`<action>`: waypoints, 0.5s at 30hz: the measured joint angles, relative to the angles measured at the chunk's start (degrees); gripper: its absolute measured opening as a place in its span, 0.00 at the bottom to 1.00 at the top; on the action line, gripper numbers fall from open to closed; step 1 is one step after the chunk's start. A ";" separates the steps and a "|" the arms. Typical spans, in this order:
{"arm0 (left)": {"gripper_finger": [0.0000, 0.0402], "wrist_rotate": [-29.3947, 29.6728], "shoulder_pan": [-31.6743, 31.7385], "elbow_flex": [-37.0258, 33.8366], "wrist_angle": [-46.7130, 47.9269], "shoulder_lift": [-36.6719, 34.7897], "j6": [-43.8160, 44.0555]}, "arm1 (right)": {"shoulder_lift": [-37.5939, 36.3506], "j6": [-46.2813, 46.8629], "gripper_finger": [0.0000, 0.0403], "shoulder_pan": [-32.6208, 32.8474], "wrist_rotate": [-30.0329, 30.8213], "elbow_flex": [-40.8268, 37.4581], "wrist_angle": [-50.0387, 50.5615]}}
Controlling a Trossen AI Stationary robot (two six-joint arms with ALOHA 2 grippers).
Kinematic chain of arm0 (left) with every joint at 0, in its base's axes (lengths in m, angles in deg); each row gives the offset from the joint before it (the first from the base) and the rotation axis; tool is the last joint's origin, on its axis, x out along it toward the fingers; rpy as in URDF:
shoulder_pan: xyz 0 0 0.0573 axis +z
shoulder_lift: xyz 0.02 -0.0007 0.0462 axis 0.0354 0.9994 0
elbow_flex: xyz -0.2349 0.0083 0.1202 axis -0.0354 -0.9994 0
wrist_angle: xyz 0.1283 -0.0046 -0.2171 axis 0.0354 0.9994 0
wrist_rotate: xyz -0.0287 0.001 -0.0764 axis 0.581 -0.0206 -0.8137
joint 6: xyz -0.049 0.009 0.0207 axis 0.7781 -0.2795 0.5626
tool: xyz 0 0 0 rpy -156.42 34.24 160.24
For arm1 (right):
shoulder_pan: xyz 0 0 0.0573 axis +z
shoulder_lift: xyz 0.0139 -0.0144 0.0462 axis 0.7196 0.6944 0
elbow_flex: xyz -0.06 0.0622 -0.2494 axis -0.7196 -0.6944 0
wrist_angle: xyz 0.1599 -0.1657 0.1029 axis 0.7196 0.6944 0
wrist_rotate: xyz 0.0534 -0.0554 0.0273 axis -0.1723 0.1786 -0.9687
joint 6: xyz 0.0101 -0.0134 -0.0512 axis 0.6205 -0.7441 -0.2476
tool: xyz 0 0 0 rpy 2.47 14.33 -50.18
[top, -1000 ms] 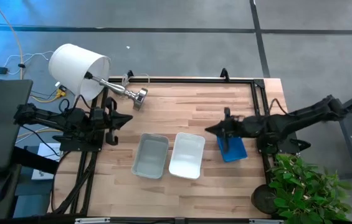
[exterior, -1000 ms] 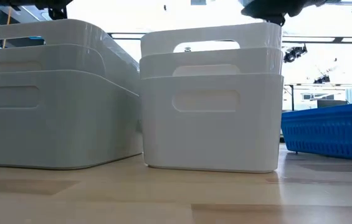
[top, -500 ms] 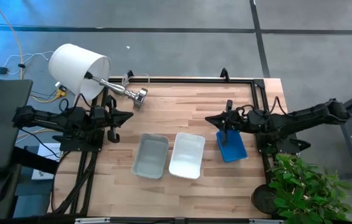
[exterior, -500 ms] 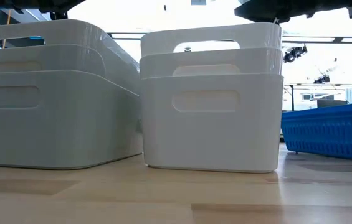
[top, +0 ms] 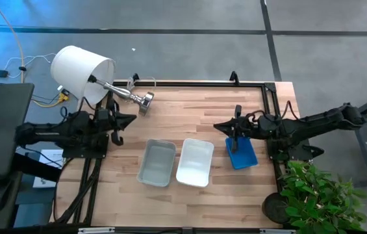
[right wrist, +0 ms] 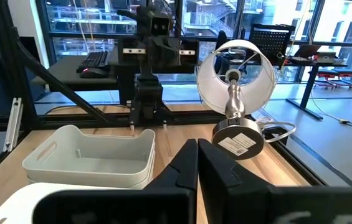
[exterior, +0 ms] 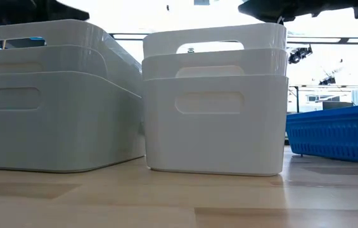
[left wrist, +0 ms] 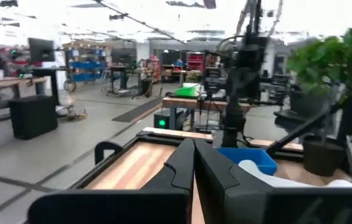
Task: Stack baskets by color
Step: Return to Home Position
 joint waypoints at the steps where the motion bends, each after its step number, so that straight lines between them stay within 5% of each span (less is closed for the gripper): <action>1: 0.00 -0.58 0.92 -1.09 -0.22 -1.00 0.88 | 0.00 0.08 0.00 -0.16 -0.03 0.00 0.02; 6: 0.00 -6.23 3.76 -7.15 -5.63 -3.71 4.79 | 0.00 1.34 0.00 -0.93 -0.02 0.00 0.04; 15: 0.00 -6.26 4.15 -13.22 -9.08 -4.01 8.62 | 0.00 2.54 0.00 -1.31 -0.25 0.00 1.99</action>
